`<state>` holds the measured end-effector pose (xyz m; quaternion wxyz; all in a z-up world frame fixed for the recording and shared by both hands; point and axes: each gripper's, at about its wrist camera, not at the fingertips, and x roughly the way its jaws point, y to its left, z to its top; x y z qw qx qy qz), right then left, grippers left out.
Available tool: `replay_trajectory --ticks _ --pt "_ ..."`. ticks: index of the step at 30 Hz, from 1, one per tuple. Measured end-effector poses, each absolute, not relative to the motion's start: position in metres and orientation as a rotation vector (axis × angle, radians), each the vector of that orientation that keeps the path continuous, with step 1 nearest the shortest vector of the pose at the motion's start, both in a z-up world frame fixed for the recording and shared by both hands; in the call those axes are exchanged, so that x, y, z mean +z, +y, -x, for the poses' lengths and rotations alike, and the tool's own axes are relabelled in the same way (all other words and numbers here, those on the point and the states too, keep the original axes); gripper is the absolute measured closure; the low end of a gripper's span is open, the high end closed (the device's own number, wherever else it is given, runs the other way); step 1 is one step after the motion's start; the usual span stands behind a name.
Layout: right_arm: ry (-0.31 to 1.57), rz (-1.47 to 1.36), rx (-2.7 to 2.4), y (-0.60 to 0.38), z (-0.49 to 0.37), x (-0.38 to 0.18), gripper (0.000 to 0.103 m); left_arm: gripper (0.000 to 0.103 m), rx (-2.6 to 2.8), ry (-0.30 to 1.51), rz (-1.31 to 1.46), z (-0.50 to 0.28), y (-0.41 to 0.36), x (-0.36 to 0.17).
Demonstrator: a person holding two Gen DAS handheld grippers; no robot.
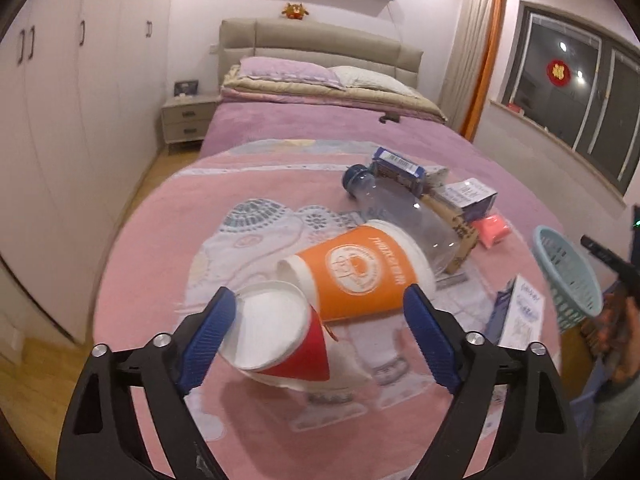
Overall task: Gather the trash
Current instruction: 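Move both tools back over the rug toward the paper cups and milk carton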
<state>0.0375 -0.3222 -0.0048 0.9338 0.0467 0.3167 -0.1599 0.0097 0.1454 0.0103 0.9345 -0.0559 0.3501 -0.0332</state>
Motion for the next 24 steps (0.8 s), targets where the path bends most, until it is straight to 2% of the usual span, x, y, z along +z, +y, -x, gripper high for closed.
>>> replay_trajectory --ticks 7,14,17,24 --pt "0.656 -0.024 -0.053 -0.219 -0.014 -0.004 0.015 0.019 -0.181 0.670 0.174 -0.008 0.143 0.011" --pt "0.669 -0.079 0.112 -0.178 0.013 0.003 0.015 0.018 -0.140 0.598 0.176 0.019 0.151 0.032" --pt "0.693 -0.123 0.168 -0.164 0.021 0.002 0.015 0.015 -0.087 0.579 0.184 0.040 0.162 0.036" --pt "0.828 -0.198 0.234 -0.136 0.029 -0.021 0.015 0.014 -0.052 0.737 0.167 0.030 0.165 0.004"
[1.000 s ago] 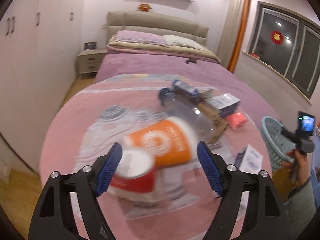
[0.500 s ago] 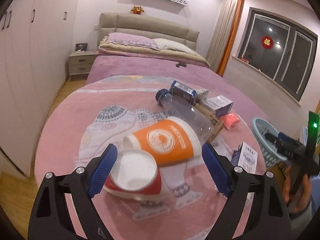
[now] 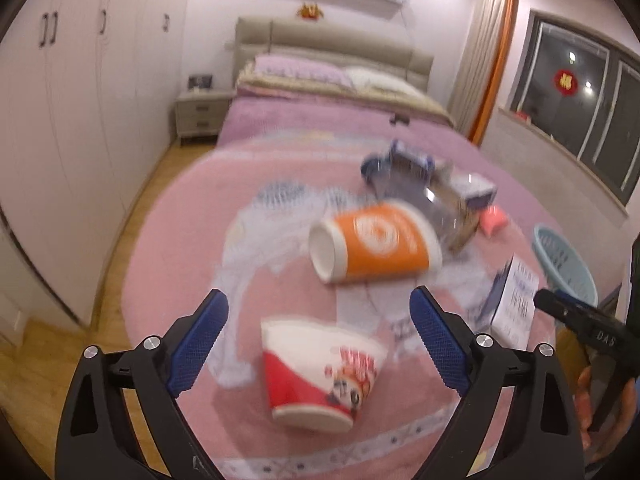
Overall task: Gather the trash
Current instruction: 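Move both tools back over the rug toward the paper cups and milk carton, then grasp the red-white paper cup with the left tool while the right tool grasps the milk carton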
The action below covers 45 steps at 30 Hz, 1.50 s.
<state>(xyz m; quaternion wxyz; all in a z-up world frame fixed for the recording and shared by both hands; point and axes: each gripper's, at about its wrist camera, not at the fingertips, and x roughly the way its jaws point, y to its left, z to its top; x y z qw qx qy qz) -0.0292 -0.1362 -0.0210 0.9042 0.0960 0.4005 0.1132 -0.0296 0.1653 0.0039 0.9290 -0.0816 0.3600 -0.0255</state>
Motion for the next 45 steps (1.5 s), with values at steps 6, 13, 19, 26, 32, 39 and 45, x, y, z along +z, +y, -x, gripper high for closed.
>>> replay_trajectory --ticks 6,13,19,26,32,39,45 --pt "0.927 -0.199 0.228 -0.130 0.023 -0.041 0.014 0.013 -0.059 0.818 0.186 0.047 0.175 -0.018" --pt "1.007 -0.295 0.244 -0.120 0.001 -0.051 0.010 0.018 -0.131 0.926 0.182 0.033 0.156 -0.047" --pt "1.036 -0.257 0.179 -0.107 -0.021 -0.051 0.010 0.028 -0.100 0.926 0.119 0.029 0.137 -0.048" --pt "0.991 -0.074 0.253 -0.084 -0.014 -0.048 0.026 0.042 -0.080 0.870 0.100 0.035 0.136 -0.036" --pt "0.978 -0.066 0.320 -0.106 -0.001 -0.044 0.037 0.047 -0.095 0.858 0.121 0.034 0.137 -0.032" --pt "1.044 -0.160 0.322 -0.132 -0.011 -0.053 0.035 0.028 -0.112 0.868 0.092 0.037 0.127 -0.036" --pt "1.047 -0.152 0.293 -0.122 -0.016 -0.055 0.026 0.030 -0.094 0.903 0.033 0.036 0.118 -0.048"
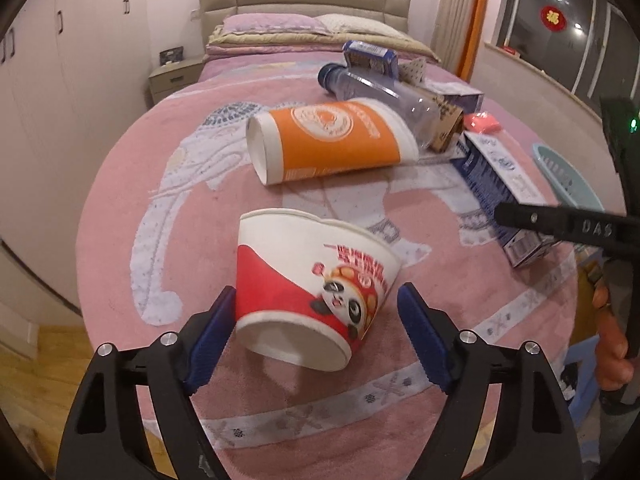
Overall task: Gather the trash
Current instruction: 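Grasp the red-white paper cup with the left tool while the right tool grasps the milk carton, then carry the paper cup and milk carton to the wastebasket and release both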
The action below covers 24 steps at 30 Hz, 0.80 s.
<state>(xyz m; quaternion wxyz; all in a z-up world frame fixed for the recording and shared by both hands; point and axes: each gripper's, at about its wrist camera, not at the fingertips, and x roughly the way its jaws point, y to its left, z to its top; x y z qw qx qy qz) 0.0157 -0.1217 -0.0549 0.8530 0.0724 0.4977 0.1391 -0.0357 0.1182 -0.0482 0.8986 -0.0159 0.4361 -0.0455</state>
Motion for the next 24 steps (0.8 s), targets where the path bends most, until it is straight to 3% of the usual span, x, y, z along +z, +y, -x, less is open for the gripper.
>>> replay_trajectory --ticks 3,4,14,24 --pt "1.037 -0.141 0.279 -0.116 -0.014 -0.054 0.029 0.031 -0.078 0.891 0.010 0.037 0.116 -0.047" --pt "1.032 -0.143 0.288 -0.116 -0.013 -0.053 0.042 0.031 -0.072 0.875 -0.006 0.039 0.115 -0.045" --pt "0.863 -0.168 0.344 -0.139 0.010 -0.007 0.044 0.031 -0.174 0.738 0.023 0.043 0.099 0.000" --pt "0.714 -0.264 0.134 -0.240 0.017 0.027 0.044 0.031 -0.388 0.666 0.003 -0.007 0.012 0.040"
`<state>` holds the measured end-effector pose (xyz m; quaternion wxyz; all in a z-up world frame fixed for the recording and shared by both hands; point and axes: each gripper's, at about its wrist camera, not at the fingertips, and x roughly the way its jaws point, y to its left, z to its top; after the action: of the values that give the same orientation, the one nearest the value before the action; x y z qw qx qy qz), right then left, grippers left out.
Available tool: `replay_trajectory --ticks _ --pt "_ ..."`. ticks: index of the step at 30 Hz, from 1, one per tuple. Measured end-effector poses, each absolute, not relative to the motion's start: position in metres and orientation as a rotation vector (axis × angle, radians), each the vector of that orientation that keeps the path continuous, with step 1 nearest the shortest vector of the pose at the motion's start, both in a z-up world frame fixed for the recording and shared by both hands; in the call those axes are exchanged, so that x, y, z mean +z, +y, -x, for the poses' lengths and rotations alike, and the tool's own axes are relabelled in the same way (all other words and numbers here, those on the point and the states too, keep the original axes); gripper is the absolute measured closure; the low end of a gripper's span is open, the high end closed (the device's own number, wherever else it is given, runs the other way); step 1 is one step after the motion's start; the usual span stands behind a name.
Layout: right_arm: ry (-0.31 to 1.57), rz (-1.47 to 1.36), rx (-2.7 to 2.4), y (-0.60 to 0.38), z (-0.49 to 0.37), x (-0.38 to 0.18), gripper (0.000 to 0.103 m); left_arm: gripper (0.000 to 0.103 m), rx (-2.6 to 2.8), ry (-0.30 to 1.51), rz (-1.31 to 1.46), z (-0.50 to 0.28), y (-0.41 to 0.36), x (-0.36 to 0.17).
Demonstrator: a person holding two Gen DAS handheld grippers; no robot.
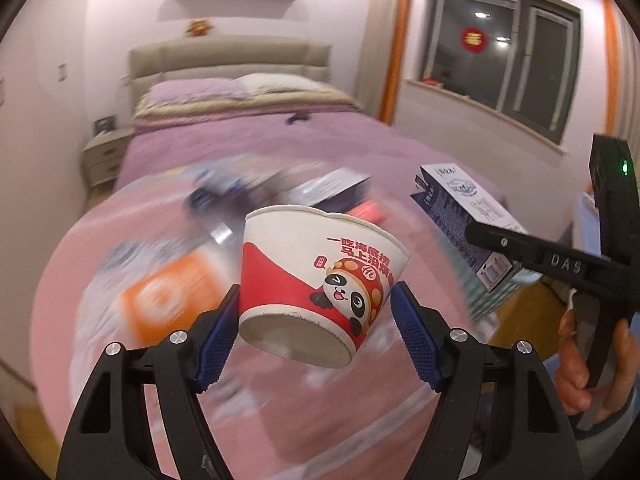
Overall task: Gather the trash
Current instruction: 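Carry the paper cup and milk carton to the wastebasket and release both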
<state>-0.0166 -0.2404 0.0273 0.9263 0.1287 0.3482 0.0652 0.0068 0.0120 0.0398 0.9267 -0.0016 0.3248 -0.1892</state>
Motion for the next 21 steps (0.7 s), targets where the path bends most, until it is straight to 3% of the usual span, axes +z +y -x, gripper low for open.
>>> replay_trajectory --ticks 8,17,21 --pt "0.623 -0.383 -0.118 -0.371 0.019 0.041 0.044 0.031 -0.631 0.657 -0.016 -0.059 -0.123 0.071" --pt "0.718 -0.507 -0.296 -0.477 -0.014 -0.020 0.043 0.030 -0.761 0.800 -0.049 -0.124 -0.259 0.019" --pt "0.776 -0.519 -0.348 -0.495 -0.027 -0.045 0.034 0.021 -0.756 0.832 -0.090 -0.137 -0.286 -0.001"
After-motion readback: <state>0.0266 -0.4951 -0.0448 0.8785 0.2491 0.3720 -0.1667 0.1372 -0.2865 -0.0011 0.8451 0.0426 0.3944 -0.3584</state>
